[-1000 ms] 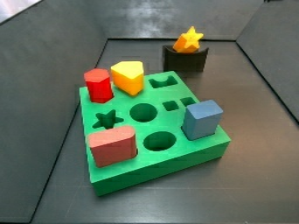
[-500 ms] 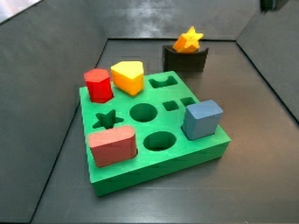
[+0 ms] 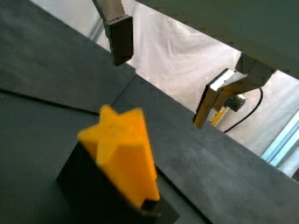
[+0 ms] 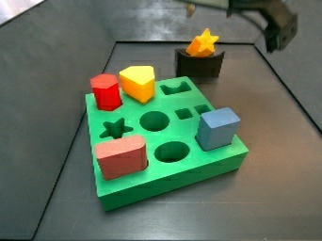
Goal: Pick up the star object. Move up. Place the star object on the fixture. Regrasp the star object. Move to above the board. Insert the star object.
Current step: Regrasp the star object.
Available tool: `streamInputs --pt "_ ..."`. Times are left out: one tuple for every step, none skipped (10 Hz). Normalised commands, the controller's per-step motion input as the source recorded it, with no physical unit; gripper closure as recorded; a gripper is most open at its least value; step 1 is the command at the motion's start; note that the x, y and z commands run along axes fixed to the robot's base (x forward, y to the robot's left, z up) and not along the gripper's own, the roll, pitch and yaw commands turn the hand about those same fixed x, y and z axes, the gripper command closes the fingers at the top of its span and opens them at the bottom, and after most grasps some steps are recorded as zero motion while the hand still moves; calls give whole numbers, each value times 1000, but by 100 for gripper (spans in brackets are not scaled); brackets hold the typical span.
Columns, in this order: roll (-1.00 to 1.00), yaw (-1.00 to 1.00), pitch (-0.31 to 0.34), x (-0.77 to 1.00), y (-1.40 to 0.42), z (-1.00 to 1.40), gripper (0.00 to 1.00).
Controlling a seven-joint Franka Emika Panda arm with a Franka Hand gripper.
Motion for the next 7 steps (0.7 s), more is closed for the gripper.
streamInputs --pt "74 -48 -151 71 34 -1000 0" --pt "68 -66 -139 73 34 -1000 0" --pt "62 -84 -109 62 24 -845 0" --pt "62 -92 -84 50 18 -668 0" --pt "57 -91 -59 43 13 -491 0" --pt "52 -81 -39 43 9 -320 0" --pt "0 0 0 0 0 0 100"
